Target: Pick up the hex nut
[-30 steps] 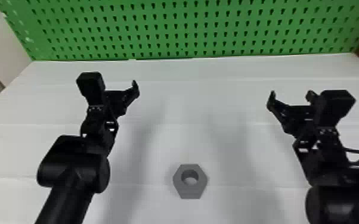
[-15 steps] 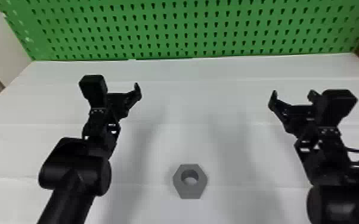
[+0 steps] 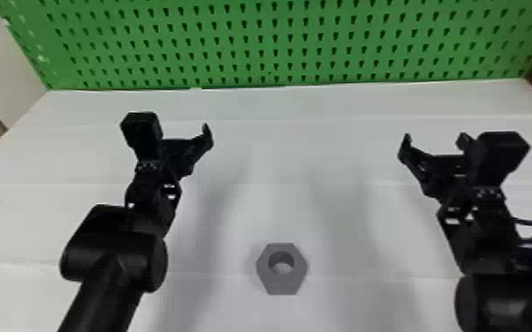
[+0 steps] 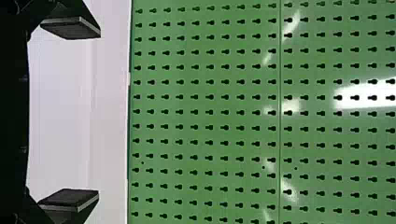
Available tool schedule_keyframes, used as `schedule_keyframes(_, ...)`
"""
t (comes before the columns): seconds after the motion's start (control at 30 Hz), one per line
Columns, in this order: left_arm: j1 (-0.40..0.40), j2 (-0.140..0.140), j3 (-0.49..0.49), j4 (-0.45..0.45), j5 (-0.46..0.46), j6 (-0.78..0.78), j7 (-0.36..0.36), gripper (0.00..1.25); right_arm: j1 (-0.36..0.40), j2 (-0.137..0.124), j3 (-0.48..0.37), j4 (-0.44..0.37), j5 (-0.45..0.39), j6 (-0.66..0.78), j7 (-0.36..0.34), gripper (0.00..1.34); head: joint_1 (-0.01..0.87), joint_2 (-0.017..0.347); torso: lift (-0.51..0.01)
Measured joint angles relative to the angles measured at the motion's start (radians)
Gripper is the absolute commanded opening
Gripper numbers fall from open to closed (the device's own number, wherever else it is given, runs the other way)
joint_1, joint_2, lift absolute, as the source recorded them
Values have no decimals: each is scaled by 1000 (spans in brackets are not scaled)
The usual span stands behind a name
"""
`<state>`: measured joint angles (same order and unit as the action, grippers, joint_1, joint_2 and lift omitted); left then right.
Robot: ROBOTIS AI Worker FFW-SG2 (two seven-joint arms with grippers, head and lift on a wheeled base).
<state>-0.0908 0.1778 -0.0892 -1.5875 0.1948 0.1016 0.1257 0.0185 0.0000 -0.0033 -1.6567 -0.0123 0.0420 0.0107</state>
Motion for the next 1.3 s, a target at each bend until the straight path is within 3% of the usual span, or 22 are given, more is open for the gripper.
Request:
schedule_keyframes(1.03,5,0,3,0,0,-3,0,1167,0,0,8,-3,3,6,0,1078,785,149,-82)
schedule_keyframes(1.3,5,0,5,0,0,-5,0,1167,-1,0,21,-65,15,73,0,1078,785,149,-82)
